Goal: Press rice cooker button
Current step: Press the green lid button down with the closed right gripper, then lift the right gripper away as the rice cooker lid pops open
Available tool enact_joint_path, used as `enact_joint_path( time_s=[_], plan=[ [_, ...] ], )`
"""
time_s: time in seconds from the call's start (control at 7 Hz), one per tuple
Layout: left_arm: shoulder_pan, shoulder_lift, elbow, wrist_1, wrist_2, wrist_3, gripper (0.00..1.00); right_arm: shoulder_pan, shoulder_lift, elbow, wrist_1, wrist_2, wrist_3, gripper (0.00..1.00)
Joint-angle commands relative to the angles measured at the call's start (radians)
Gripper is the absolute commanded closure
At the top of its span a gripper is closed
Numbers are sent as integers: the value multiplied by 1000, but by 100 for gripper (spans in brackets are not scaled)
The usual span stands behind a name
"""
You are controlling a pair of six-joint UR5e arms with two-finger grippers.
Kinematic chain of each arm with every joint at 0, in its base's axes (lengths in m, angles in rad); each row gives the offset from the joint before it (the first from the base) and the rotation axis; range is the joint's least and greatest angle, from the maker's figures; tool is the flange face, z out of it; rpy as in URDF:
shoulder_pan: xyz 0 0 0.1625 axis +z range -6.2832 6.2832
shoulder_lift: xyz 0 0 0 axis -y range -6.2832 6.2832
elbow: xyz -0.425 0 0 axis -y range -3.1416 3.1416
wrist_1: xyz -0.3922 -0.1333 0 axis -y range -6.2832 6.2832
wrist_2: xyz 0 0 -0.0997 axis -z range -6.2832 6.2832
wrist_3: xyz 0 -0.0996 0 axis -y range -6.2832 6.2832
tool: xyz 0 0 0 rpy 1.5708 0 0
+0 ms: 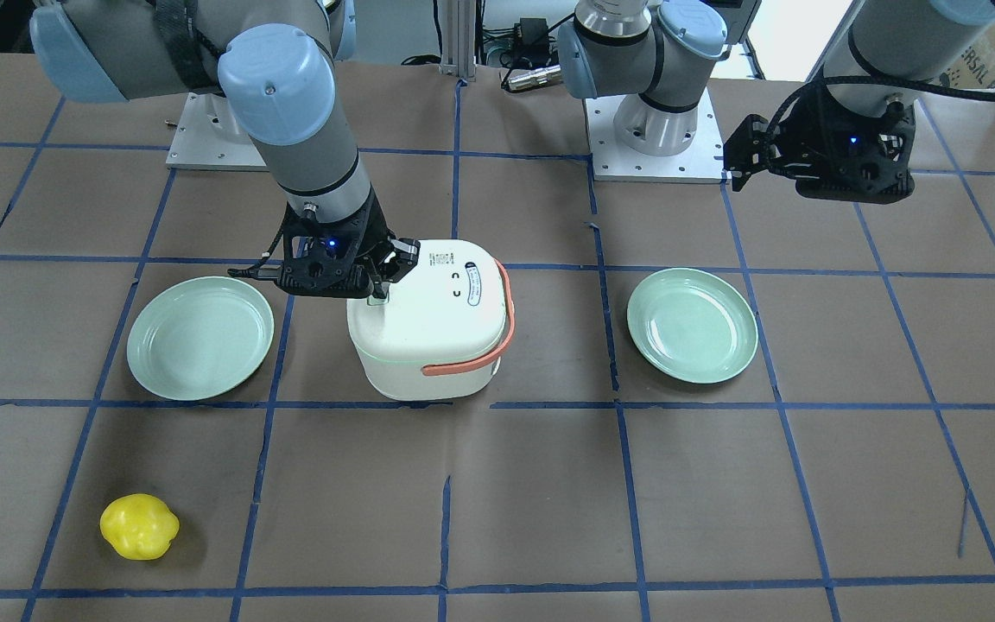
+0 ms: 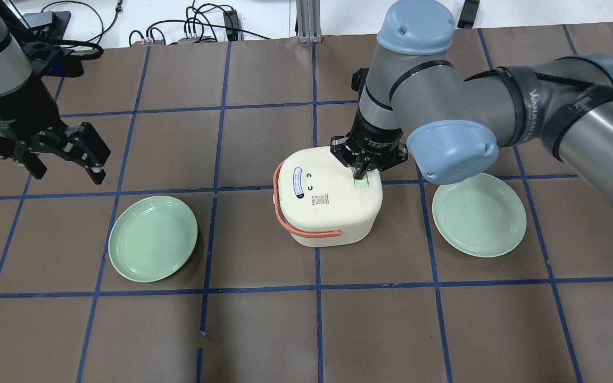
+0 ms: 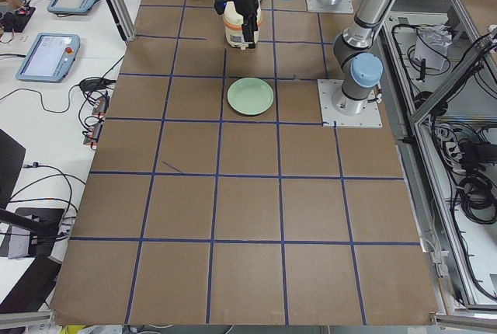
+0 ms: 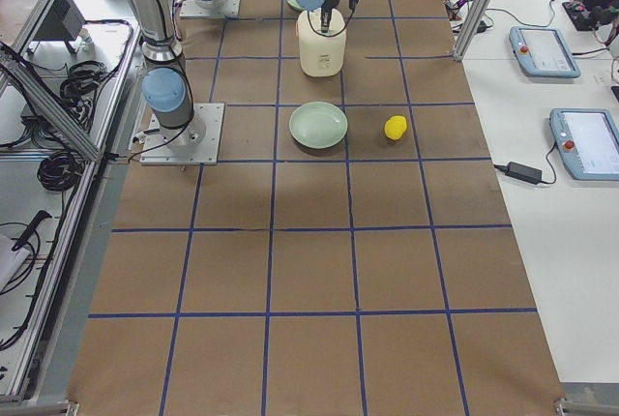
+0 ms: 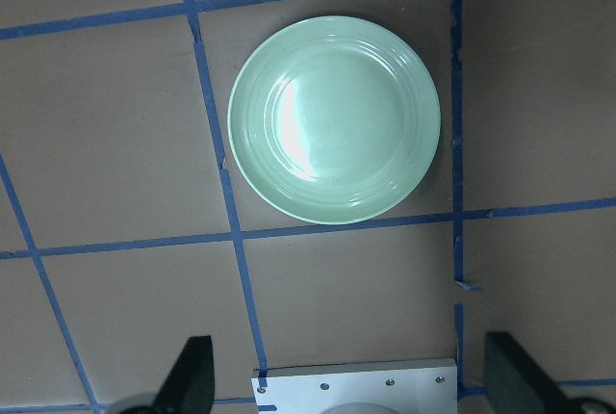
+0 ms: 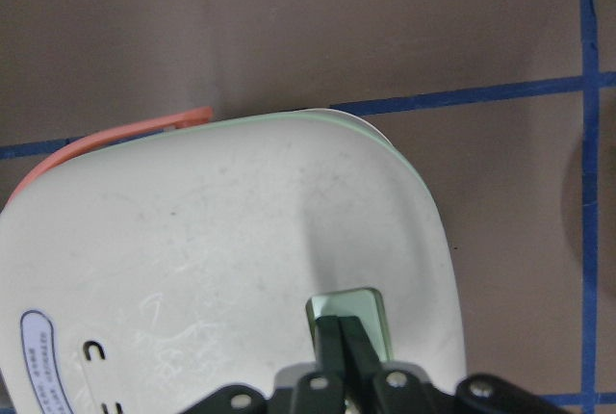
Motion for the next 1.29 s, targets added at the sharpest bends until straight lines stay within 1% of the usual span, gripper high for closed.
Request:
enact_joint_path(
  time_s=[0.0, 0.14, 0.29, 0.43, 0.57, 0.71, 0.86, 1.0, 1.14],
  plan=[
    [0, 0, 0, 0, 0, 0, 0, 0, 0, 8, -1, -1, 0, 84],
    [0, 0, 0, 0, 0, 0, 0, 0, -7, -11, 0, -10, 3, 83],
    [0, 0, 0, 0, 0, 0, 0, 0, -14, -34, 25, -12, 17, 76],
    [0, 0, 0, 0, 0, 0, 0, 0, -21, -84, 83, -12, 19, 63],
    [0, 0, 0, 0, 0, 0, 0, -1, -17, -153, 86, -35, 22, 36],
    [0, 0, 0, 0, 0, 0, 0, -27, -11, -189, 92, -123, 3, 18],
    [0, 0, 0, 0, 0, 0, 0, -55, -18, -189, 108, -153, -9, 3],
    [0, 0, 0, 0, 0, 0, 0, -89, -20, -196, 115, -152, -24, 0],
    [0, 0, 0, 0, 0, 0, 0, -110, -23, -198, 119, -155, -59, 0]
  ],
)
